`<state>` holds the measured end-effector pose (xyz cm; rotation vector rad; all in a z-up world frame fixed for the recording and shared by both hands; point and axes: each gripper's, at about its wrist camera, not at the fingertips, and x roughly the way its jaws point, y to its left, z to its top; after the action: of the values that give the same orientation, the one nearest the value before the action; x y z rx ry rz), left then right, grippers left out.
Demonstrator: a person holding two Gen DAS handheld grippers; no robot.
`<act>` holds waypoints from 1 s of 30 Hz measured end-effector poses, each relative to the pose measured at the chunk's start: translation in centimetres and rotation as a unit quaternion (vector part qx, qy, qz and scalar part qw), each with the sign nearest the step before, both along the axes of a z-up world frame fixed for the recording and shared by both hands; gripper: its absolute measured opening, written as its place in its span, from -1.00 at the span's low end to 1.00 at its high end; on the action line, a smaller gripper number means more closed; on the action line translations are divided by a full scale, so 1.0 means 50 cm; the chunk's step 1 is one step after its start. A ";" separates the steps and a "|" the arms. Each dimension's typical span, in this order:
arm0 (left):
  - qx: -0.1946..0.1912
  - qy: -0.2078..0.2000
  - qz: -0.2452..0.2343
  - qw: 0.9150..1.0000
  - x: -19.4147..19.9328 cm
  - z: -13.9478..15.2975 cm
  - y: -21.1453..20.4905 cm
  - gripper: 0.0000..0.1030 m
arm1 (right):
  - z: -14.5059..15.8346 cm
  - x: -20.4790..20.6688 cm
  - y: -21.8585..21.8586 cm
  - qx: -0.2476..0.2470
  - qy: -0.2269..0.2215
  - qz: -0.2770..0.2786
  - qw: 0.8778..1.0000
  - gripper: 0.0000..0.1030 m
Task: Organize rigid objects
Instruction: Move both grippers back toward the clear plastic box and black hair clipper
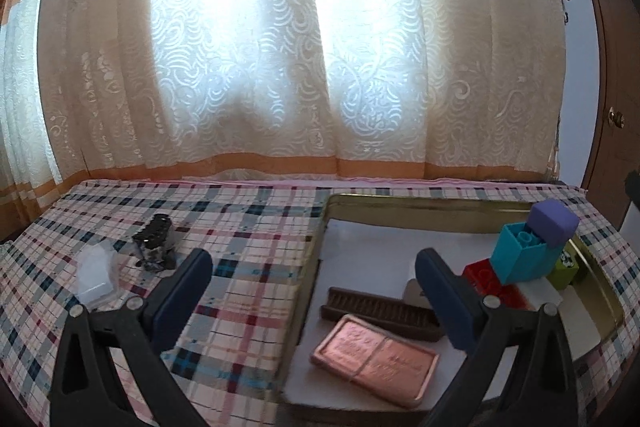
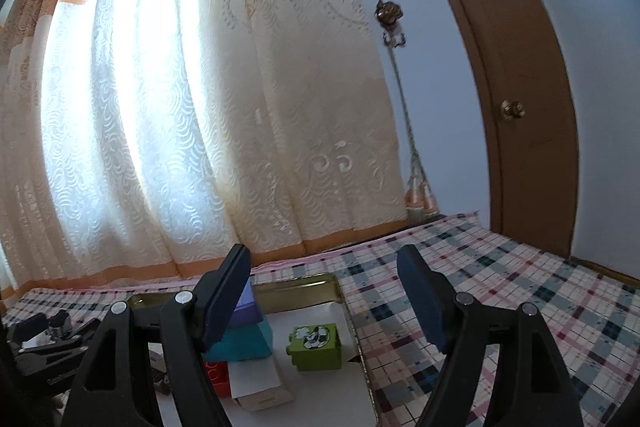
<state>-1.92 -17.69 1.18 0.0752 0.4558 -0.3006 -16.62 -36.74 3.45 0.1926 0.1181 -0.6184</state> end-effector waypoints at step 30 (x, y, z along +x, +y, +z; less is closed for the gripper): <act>-0.008 0.005 0.052 0.999 0.062 -0.010 0.207 0.99 | -0.010 0.094 0.201 0.005 0.003 0.075 0.997 0.51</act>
<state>1.19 -7.32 0.70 0.0341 0.4659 -0.2017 -11.94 -26.71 2.93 0.1888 0.1399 -0.4696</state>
